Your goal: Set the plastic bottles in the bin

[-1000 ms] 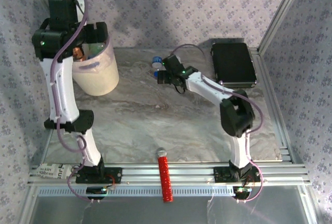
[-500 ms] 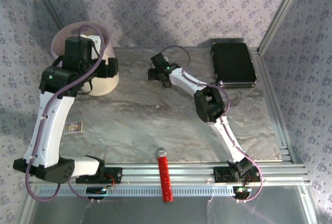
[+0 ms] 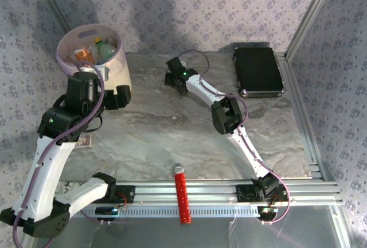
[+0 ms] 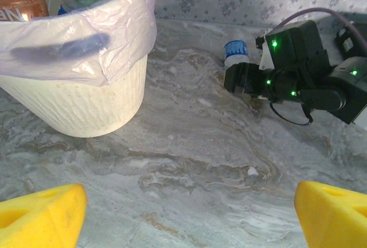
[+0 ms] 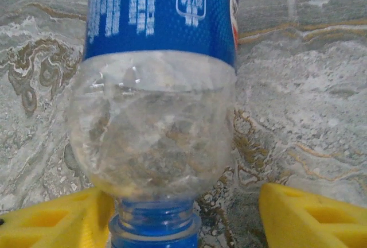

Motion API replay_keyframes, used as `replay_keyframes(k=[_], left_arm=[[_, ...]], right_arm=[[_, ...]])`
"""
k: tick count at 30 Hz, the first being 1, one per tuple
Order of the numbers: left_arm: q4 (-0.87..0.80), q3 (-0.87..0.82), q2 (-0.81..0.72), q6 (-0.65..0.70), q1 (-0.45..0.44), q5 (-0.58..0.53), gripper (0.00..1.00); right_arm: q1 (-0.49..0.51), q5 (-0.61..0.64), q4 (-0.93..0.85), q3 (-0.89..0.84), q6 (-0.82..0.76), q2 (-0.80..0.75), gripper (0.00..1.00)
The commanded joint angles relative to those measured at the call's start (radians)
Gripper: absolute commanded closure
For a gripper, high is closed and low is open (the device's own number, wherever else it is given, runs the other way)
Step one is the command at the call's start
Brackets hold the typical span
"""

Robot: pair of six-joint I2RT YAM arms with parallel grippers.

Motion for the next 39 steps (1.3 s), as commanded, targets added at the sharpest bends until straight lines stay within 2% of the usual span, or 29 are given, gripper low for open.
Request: replay_keyframes(k=[1, 6, 19, 26, 28, 31, 34, 39], left_arm=[[0.045, 0.002, -0.005, -0.035, -0.002, 0.032, 0.07], [0.051, -0.005, 0.003, -0.044, 0.0, 0.045, 0.07], [0.063, -0.012, 0.02, -0.061, -0.001, 0.067, 0.07], [0.094, -0.023, 0.02, -0.09, -0.001, 0.122, 0.07], [0.14, -0.045, 0.022, -0.121, -0.001, 0.185, 0.07], [0.239, -0.097, 0.024, -0.192, -0.004, 0.28, 0.0], [0.374, -0.16, 0.022, -0.278, -0.007, 0.363, 0.0], [0.573, -0.256, 0.0, -0.413, -0.02, 0.391, 0.0]], right_arm=[[-0.01, -0.007, -0.042, 0.028, 0.016, 0.031, 0.34], [-0.013, 0.001, -0.073, -0.01, 0.007, 0.001, 0.41], [-0.036, -0.015, -0.026, -0.124, -0.064, -0.096, 0.69], [-0.032, -0.021, -0.023, -0.208, -0.118, -0.181, 0.71], [-0.026, -0.025, 0.012, -0.289, -0.145, -0.247, 0.71], [-0.017, -0.04, 0.095, -0.466, -0.171, -0.383, 0.72], [0.007, -0.049, 0.253, -0.711, -0.193, -0.556, 0.72], [0.068, -0.06, 0.481, -1.07, -0.243, -0.849, 0.71]])
